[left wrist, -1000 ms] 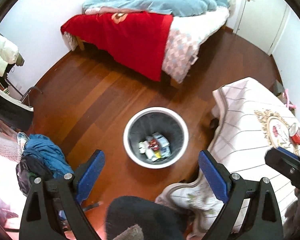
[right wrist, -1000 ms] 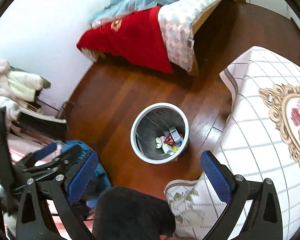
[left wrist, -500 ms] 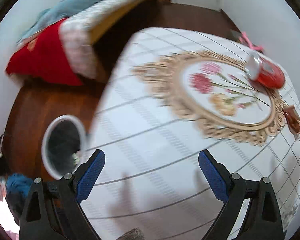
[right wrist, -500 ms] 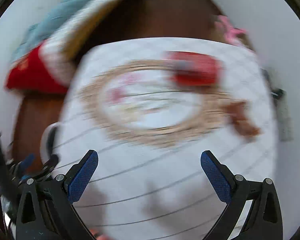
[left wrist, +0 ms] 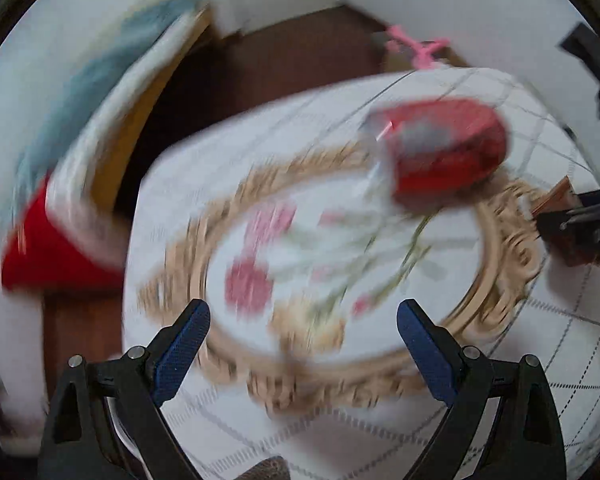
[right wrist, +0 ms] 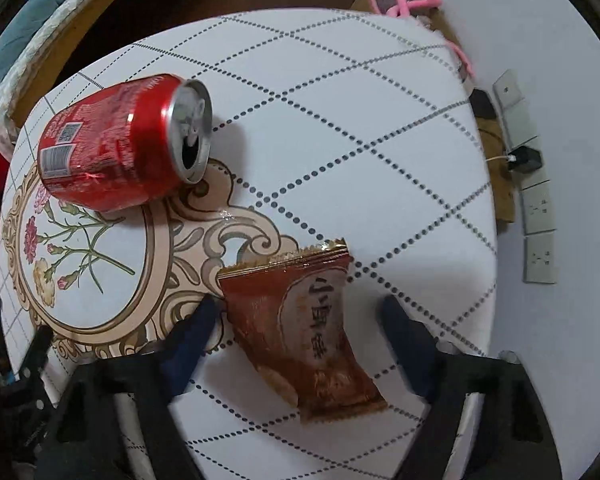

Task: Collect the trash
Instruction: 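Grasp the red cola can with left gripper while right gripper grasps the brown snack packet, then carry the can and snack packet over the bin and open both grippers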

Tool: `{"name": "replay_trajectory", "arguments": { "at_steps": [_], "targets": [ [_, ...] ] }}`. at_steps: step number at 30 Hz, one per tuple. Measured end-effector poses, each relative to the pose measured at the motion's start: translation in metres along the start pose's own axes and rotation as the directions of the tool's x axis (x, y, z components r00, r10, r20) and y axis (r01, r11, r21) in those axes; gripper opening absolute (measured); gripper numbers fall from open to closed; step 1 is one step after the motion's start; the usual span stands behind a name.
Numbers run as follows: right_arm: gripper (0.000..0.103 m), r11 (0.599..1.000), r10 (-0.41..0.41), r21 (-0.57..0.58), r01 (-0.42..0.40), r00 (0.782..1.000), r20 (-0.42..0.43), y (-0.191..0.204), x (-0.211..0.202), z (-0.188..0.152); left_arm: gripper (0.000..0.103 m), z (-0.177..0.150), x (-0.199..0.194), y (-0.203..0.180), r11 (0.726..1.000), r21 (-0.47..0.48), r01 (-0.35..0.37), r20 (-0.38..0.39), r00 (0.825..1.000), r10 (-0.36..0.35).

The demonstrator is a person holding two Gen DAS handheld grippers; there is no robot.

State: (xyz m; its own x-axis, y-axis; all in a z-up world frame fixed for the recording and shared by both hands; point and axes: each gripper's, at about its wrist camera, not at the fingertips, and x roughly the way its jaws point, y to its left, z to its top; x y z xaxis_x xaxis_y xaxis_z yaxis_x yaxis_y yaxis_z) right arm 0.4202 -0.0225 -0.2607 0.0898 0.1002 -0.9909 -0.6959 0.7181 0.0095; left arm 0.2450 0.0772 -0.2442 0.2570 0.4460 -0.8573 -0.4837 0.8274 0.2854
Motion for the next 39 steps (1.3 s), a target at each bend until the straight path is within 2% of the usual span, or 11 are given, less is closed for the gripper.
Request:
{"name": "replay_trajectory", "arguments": {
  "at_steps": [2, 7, 9, 13, 17, 19, 20, 21, 24, 34, 39],
  "targets": [
    [0.057, 1.0, -0.007, -0.025, 0.007, 1.0, 0.025, -0.001, -0.002, 0.001, 0.096, 0.025, -0.009, -0.015, 0.99, 0.14, -0.011, 0.056, 0.998, 0.003],
    [0.056, 0.998, 0.049, 0.032, -0.05, 0.998, 0.045, -0.018, -0.01, -0.005, 0.096, 0.069, -0.013, -0.046, 0.894, 0.448, 0.011, 0.088, 0.995, -0.057],
    [0.056, 0.993, 0.075, 0.086, -0.079, 0.996, 0.052, -0.033, -0.009, -0.008, 0.096, 0.085, -0.005, -0.059, 0.845, 0.531, 0.063, 0.049, 0.993, -0.105],
    [0.055, 0.981, 0.118, 0.148, -0.124, 0.992, 0.055, -0.048, -0.006, -0.01, 0.096, 0.101, 0.026, -0.081, 0.749, 0.649, 0.134, -0.076, 0.991, -0.111],
    [0.055, 0.978, 0.126, 0.163, -0.133, 0.991, 0.053, -0.048, -0.006, -0.016, 0.096, 0.099, 0.051, -0.096, 0.714, 0.676, 0.181, -0.165, 0.982, -0.092],
    [0.055, 0.977, 0.129, 0.166, -0.137, 0.99, 0.055, -0.05, -0.006, -0.018, 0.093, 0.098, 0.058, -0.101, 0.72, 0.671, 0.18, -0.168, 0.982, -0.089],
    [0.055, 0.976, 0.13, 0.169, -0.138, 0.99, 0.056, -0.05, -0.007, -0.02, 0.083, 0.097, 0.057, -0.1, 0.728, 0.663, 0.176, -0.152, 0.983, -0.099],
    [0.055, 0.975, 0.131, 0.172, -0.139, 0.99, 0.056, -0.049, -0.007, -0.02, 0.068, 0.097, 0.056, -0.098, 0.746, 0.645, 0.165, -0.136, 0.986, -0.1],
    [0.055, 0.976, 0.129, 0.169, -0.137, 0.99, 0.059, -0.05, -0.006, -0.02, 0.054, 0.096, 0.05, -0.083, 0.808, 0.552, 0.206, -0.13, 0.978, -0.16],
    [0.054, 0.978, 0.13, 0.157, -0.141, 0.989, 0.077, -0.038, -0.013, -0.033, 0.046, 0.047, 0.004, -0.048, 0.927, 0.301, 0.224, -0.021, 0.973, -0.228],
    [0.052, 0.981, 0.136, 0.124, -0.149, 0.985, 0.106, -0.014, -0.028, -0.051, 0.046, 0.004, -0.029, -0.01, 0.979, 0.042, 0.2, 0.007, 0.98, -0.2]
  ]
}}
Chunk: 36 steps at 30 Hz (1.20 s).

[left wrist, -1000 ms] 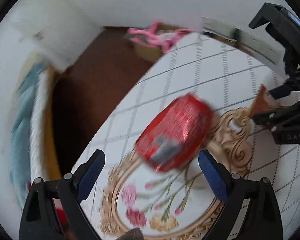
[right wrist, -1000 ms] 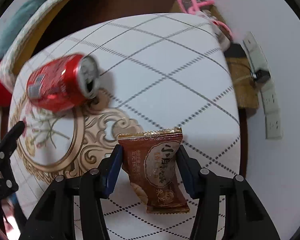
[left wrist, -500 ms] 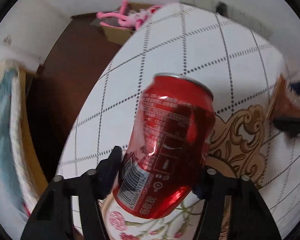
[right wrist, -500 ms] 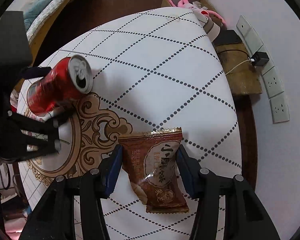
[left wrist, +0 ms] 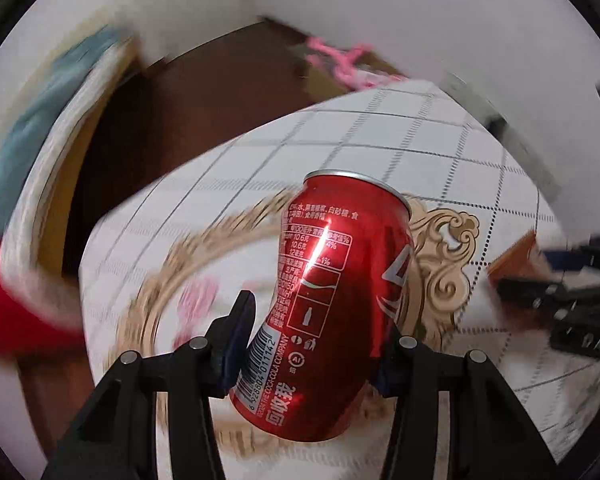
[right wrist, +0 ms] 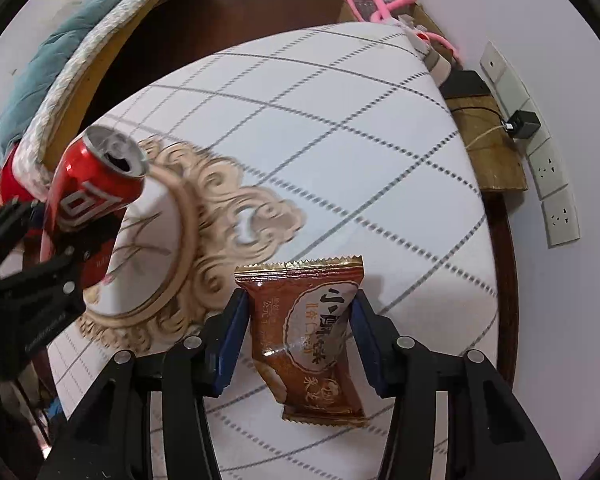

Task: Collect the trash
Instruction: 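Carry the can and snack packet over the bin and open both grippers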

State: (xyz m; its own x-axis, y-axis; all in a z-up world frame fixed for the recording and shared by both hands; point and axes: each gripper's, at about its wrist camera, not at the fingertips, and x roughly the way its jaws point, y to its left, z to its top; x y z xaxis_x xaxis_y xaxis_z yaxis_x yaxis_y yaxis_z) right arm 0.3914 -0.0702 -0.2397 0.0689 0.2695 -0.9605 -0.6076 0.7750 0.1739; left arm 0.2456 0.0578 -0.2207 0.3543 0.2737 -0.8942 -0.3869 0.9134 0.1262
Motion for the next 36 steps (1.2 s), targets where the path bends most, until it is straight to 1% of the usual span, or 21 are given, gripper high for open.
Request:
{"name": "replay_trajectory", "arguments": {
  "at_steps": [1, 2, 3, 6, 8, 11, 12, 15, 19, 22, 26, 28, 30, 31, 32, 34, 36],
  "targets": [
    [0.051, 1.0, 0.003, -0.01, -0.003, 1.0, 0.005, 0.007, -0.003, -0.005, 0.046, -0.011, -0.008, 0.006, 0.998, -0.06, 0.003, -0.005, 1.0, -0.003],
    [0.049, 1.0, 0.014, -0.024, -0.014, 1.0, 0.009, 0.015, -0.006, -0.011, 0.046, -0.018, -0.013, 0.012, 0.994, -0.105, 0.004, -0.005, 1.0, -0.005],
    [0.035, 0.999, 0.026, -0.035, -0.026, 1.0, 0.012, 0.024, -0.01, -0.017, 0.046, -0.029, -0.02, 0.02, 0.99, -0.142, -0.006, -0.006, 1.0, 0.005],
    [0.035, 0.996, 0.07, -0.054, -0.069, 0.997, 0.019, 0.048, -0.019, -0.035, 0.046, -0.058, -0.036, 0.035, 0.981, -0.189, -0.053, -0.012, 0.999, 0.052],
    [0.035, 0.994, 0.081, -0.078, -0.079, 0.996, 0.026, 0.065, -0.025, -0.048, 0.046, -0.076, -0.046, 0.049, 0.971, -0.232, -0.059, -0.017, 0.998, 0.057],
    [0.035, 0.988, 0.126, -0.097, -0.122, 0.991, 0.035, 0.09, -0.033, -0.066, 0.046, -0.098, -0.064, 0.076, 0.953, -0.288, -0.093, -0.013, 0.996, 0.093],
    [0.035, 0.986, 0.138, -0.103, -0.133, 0.99, 0.036, 0.095, -0.036, -0.069, 0.046, -0.107, -0.072, 0.089, 0.942, -0.321, -0.098, -0.009, 0.995, 0.1],
    [0.035, 0.975, 0.174, -0.146, -0.166, 0.983, 0.05, 0.13, -0.054, -0.084, 0.046, -0.131, -0.098, 0.119, 0.911, -0.398, -0.106, 0.01, 0.993, 0.12],
    [0.035, 0.955, 0.221, -0.217, -0.203, 0.973, 0.064, 0.178, -0.078, -0.095, 0.046, -0.162, -0.136, 0.165, 0.87, -0.468, -0.153, 0.037, 0.981, 0.193],
    [0.035, 0.93, 0.268, -0.28, -0.239, 0.961, 0.071, 0.226, -0.096, -0.1, 0.046, -0.184, -0.158, 0.2, 0.838, -0.513, -0.186, 0.039, 0.97, 0.239],
    [0.035, 0.882, 0.328, -0.376, -0.284, 0.943, 0.057, 0.302, -0.108, -0.109, 0.046, -0.219, -0.182, 0.251, 0.787, -0.57, -0.237, 0.016, 0.954, 0.299],
    [0.035, 0.857, 0.343, -0.422, -0.295, 0.939, 0.04, 0.341, -0.107, -0.117, 0.046, -0.24, -0.186, 0.278, 0.756, -0.599, -0.262, -0.009, 0.947, 0.321],
    [0.035, 0.833, 0.35, -0.463, -0.304, 0.937, 0.015, 0.378, -0.101, -0.125, 0.046, -0.256, -0.183, 0.3, 0.731, -0.624, -0.277, -0.038, 0.945, 0.326],
    [0.035, 0.821, 0.35, -0.482, -0.307, 0.937, 0.0, 0.396, -0.096, -0.129, 0.046, -0.265, -0.178, 0.311, 0.717, -0.637, -0.282, -0.056, 0.945, 0.322],
    [0.035, 0.81, 0.348, -0.497, -0.311, 0.937, -0.018, 0.415, -0.088, -0.134, 0.046, -0.272, -0.174, 0.319, 0.71, -0.643, -0.287, -0.072, 0.946, 0.317],
    [0.035, 0.797, 0.338, -0.514, -0.317, 0.94, -0.055, 0.446, -0.071, -0.142, 0.046, -0.29, -0.158, 0.341, 0.687, -0.661, -0.302, -0.118, 0.946, 0.302],
    [0.035, 0.786, 0.314, -0.533, -0.312, 0.945, -0.09, 0.475, -0.049, -0.151, 0.046, -0.305, -0.138, 0.361, 0.675, -0.668, -0.313, -0.165, 0.947, 0.276]
  ]
}}
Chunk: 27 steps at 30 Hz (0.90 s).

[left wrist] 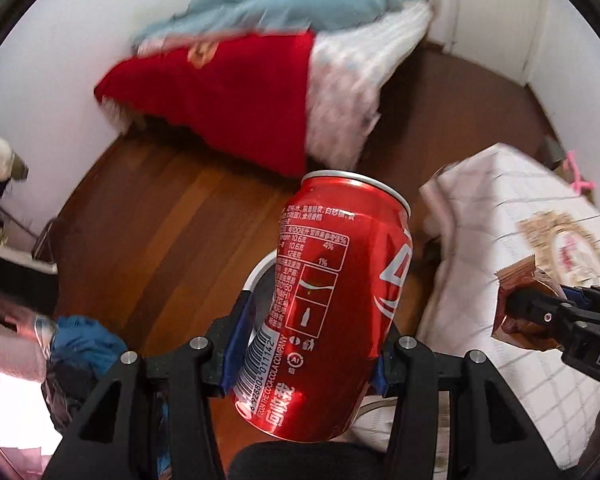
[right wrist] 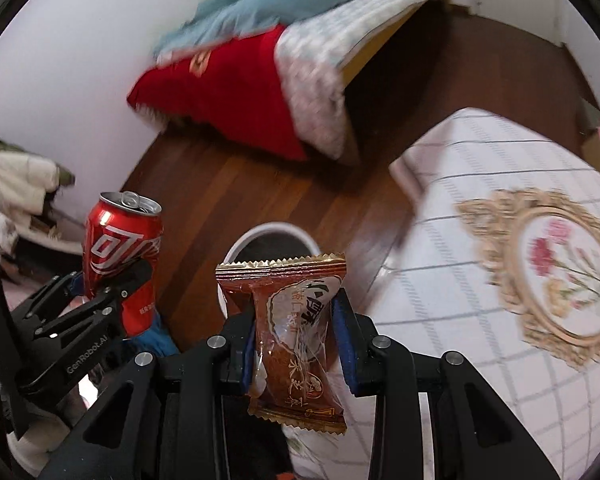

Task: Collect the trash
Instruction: 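Carry the can and snack packet over the bin and open both grippers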

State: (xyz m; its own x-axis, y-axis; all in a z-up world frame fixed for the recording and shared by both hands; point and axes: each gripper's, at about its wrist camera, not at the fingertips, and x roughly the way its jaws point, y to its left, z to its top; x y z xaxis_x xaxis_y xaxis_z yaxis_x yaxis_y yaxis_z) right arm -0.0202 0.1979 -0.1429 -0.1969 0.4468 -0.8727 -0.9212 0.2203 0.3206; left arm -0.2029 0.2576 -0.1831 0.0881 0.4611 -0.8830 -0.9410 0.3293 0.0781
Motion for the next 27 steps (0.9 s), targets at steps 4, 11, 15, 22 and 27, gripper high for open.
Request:
{"name": "replay_trajectory", "arguments": {
  "at_steps": [4, 11, 15, 22, 27],
  "targets": [
    [0.035, 1.0, -0.012, -0.024, 0.009, 0.993, -0.114, 0.028, 0.075, 0.009, 0.046, -0.003, 0.068, 0.027, 1.0, -0.012, -0.017, -0.136, 0.991, 0.015],
    [0.035, 0.997, -0.078, -0.041, 0.068, 0.945, -0.318, 0.043, 0.207, 0.016, 0.046, -0.005, 0.174, 0.048, 1.0, -0.011, 0.017, -0.373, 0.928, -0.02],
    [0.035, 0.992, -0.122, -0.047, 0.113, 0.899, -0.421, 0.034, 0.267, 0.017, 0.046, -0.005, 0.215, 0.049, 0.998, -0.023, 0.05, -0.473, 0.879, -0.055],
    [0.035, 0.986, -0.168, -0.064, 0.157, 0.845, -0.508, 0.019, 0.321, 0.015, 0.046, -0.01, 0.24, 0.052, 0.992, -0.079, 0.097, -0.539, 0.833, -0.124],
    [0.035, 0.983, -0.184, -0.089, 0.161, 0.828, -0.53, 0.017, 0.335, 0.017, 0.048, -0.006, 0.235, 0.056, 0.983, -0.127, 0.134, -0.522, 0.834, -0.181]
  ]
}}
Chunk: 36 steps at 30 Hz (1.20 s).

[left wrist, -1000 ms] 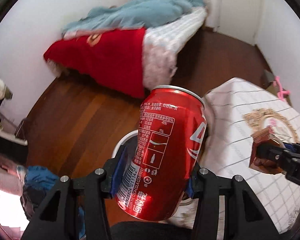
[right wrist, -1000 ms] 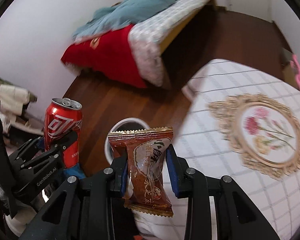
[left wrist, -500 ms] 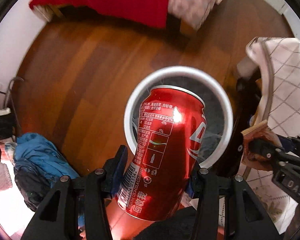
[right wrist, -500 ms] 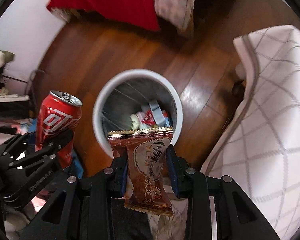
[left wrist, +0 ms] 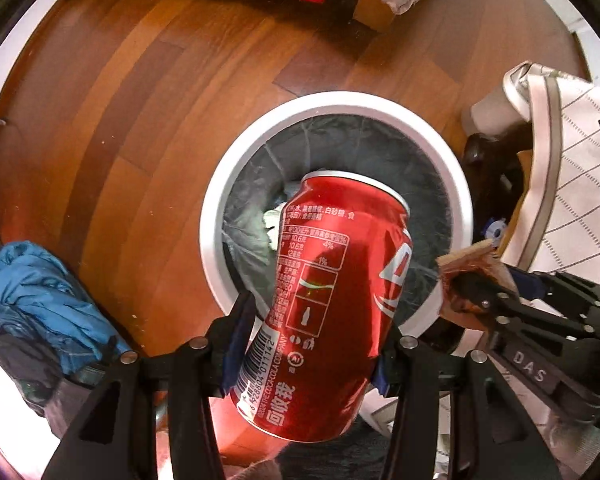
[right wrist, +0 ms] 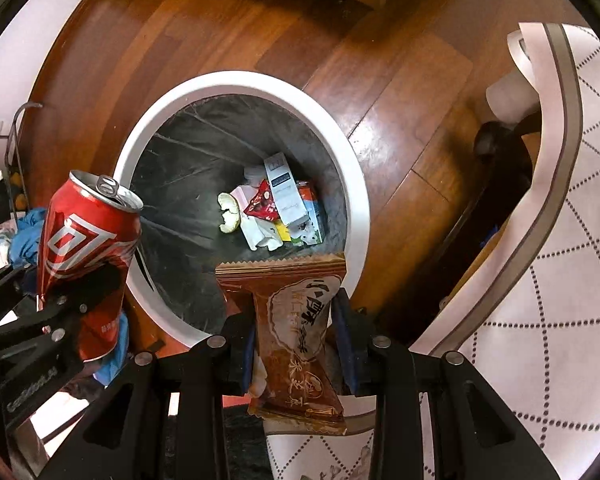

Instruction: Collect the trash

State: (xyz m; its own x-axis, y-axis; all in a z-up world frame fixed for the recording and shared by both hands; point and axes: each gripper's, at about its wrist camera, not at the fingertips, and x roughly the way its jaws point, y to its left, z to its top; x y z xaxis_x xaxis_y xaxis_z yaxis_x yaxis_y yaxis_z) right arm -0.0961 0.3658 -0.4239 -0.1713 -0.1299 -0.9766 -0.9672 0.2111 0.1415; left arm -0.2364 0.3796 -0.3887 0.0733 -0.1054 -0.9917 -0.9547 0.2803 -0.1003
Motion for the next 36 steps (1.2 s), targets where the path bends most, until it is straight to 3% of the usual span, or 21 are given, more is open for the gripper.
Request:
{"name": "replay_trajectory", "arguments": {
  "at_steps": [2, 4, 5, 6, 7, 13, 18, 25, 36],
  "targets": [
    [0.037, 1.0, 0.013, -0.002, -0.013, 1.0, 0.009, 0.001, -0.002, 0.002, 0.05, 0.0, -0.006, 0.0, 1.0, 0.004, 0.0, 0.02, 1.0, 0.0],
    [0.043, 1.0, 0.022, -0.001, -0.022, 1.0, 0.021, 0.001, -0.009, 0.005, 0.068, -0.003, -0.017, 0.003, 1.0, -0.013, 0.012, 0.045, 0.999, -0.012],
    [0.048, 1.0, 0.028, 0.005, -0.028, 0.999, 0.033, 0.001, -0.014, 0.003, 0.083, -0.003, -0.02, 0.005, 1.0, -0.023, 0.013, 0.057, 0.998, -0.012],
    [0.05, 0.999, 0.034, 0.008, -0.034, 0.998, 0.045, 0.001, -0.018, 0.002, 0.092, -0.005, -0.026, 0.007, 0.999, -0.035, 0.016, 0.076, 0.997, -0.013],
    [0.051, 0.999, 0.043, 0.01, -0.043, 0.997, 0.063, 0.0, -0.024, 0.0, 0.094, -0.006, -0.031, 0.01, 0.999, -0.045, 0.017, 0.092, 0.996, -0.013],
    [0.069, 0.997, 0.07, 0.01, -0.072, 0.985, 0.158, 0.001, -0.062, -0.018, 0.095, -0.022, -0.058, 0.015, 0.998, -0.066, 0.005, 0.156, 0.988, 0.006],
    [0.103, 0.999, 0.038, -0.004, -0.038, 0.974, 0.225, 0.004, -0.093, -0.04, 0.1, -0.041, -0.084, 0.013, 0.997, -0.074, -0.004, 0.215, 0.976, 0.02],
    [0.103, 1.0, 0.009, 0.0, -0.01, 0.944, 0.329, 0.008, -0.141, -0.079, 0.1, -0.084, -0.13, 0.007, 0.996, -0.084, -0.015, 0.308, 0.95, 0.04],
    [0.103, 0.995, 0.096, -0.036, -0.09, 0.888, 0.45, 0.006, -0.226, -0.16, 0.101, -0.154, -0.202, -0.009, 0.997, -0.072, 0.039, 0.439, 0.898, -0.004]
  ]
}}
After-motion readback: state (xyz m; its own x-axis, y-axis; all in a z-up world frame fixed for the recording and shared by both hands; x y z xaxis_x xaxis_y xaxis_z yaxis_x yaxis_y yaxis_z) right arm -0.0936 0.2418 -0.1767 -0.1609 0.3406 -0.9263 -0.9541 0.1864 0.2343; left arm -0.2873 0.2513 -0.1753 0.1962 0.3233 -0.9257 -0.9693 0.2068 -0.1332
